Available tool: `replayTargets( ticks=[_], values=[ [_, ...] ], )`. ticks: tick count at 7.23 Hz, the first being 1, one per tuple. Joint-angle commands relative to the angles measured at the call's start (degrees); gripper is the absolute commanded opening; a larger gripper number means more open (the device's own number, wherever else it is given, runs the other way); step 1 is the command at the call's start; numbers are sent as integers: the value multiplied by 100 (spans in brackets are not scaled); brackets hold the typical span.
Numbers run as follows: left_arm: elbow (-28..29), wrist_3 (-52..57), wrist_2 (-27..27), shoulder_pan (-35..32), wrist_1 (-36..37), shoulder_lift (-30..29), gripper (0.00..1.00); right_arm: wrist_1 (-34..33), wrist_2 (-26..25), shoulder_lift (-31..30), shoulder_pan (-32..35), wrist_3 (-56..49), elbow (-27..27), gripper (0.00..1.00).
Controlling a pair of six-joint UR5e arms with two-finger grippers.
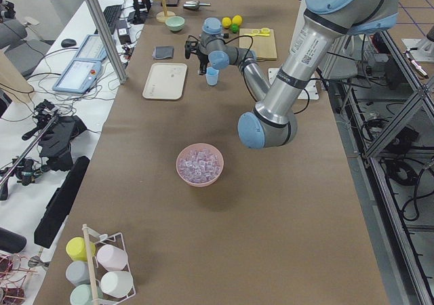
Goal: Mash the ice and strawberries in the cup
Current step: 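Carry the ice cube with the left gripper over the blue cup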
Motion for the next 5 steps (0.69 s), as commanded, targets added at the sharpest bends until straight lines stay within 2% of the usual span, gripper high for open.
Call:
replayTargets(
  ticks=[1, 2, 4, 5],
  values=[
    [136, -598, 625, 579, -9, -356, 0, 0, 0, -6, 0, -10, 0, 100],
    [233, -652, 1010, 763, -114, -383, 0, 0, 0, -15, 0, -27, -9, 100],
    [548, -652, 1190, 836, -771, -349, 0, 0, 0, -15, 0, -27, 0, 100],
    [593, -652, 1190, 836, -870, -340, 7, 0, 9, -15, 0, -27, 0, 100]
  ],
)
